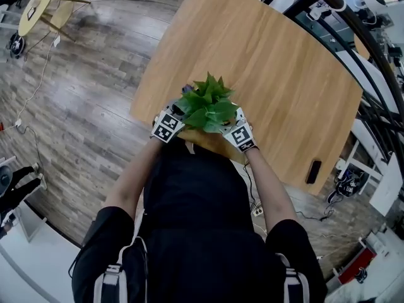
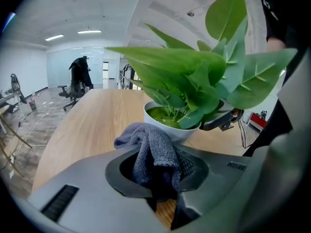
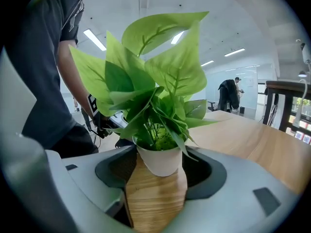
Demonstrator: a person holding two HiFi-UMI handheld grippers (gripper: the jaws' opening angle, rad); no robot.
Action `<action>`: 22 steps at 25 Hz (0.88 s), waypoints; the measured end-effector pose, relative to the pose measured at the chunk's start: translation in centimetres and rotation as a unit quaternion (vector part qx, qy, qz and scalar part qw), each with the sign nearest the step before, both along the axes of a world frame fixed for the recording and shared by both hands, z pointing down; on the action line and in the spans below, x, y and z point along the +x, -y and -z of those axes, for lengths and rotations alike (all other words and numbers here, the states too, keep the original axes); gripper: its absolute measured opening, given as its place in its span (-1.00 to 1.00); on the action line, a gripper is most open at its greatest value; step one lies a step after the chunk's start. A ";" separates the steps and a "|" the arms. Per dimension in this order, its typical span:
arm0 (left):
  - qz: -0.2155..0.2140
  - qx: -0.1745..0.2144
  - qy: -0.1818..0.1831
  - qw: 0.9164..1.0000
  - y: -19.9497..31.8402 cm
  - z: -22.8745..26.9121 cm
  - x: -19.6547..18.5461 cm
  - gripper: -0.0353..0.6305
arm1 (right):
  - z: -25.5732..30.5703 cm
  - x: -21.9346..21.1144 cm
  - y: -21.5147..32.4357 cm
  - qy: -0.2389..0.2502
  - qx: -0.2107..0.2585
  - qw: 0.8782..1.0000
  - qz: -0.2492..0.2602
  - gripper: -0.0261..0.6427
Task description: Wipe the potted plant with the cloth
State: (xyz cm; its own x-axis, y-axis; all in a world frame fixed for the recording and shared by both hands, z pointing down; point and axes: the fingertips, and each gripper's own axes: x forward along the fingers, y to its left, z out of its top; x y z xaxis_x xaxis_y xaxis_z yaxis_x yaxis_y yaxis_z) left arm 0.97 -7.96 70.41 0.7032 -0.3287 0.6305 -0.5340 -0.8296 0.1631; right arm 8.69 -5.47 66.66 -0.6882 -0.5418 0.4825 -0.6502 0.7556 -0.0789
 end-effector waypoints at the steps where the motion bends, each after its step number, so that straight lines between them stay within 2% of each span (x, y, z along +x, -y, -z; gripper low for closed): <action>1: -0.003 0.001 0.000 1.000 -0.2 0.0 0.1 -0.55 | 0.0 0.0 0.0 0.001 0.000 1.000 0.002 -0.11; 11: -0.009 -0.029 -0.024 0.999 -2.6 0.7 0.3 -0.55 | -0.1 0.1 0.0 0.002 0.004 1.000 -0.003 -0.11; 18: 0.051 -0.027 -0.029 0.998 -0.6 0.9 -0.9 -0.55 | -0.3 -0.9 -2.8 -0.006 -0.001 1.000 0.019 -0.11; 22: 0.079 -0.033 -0.044 0.995 0.5 1.5 -1.7 -0.55 | -1.1 1.2 -1.3 -0.019 -0.014 0.999 -0.037 -0.11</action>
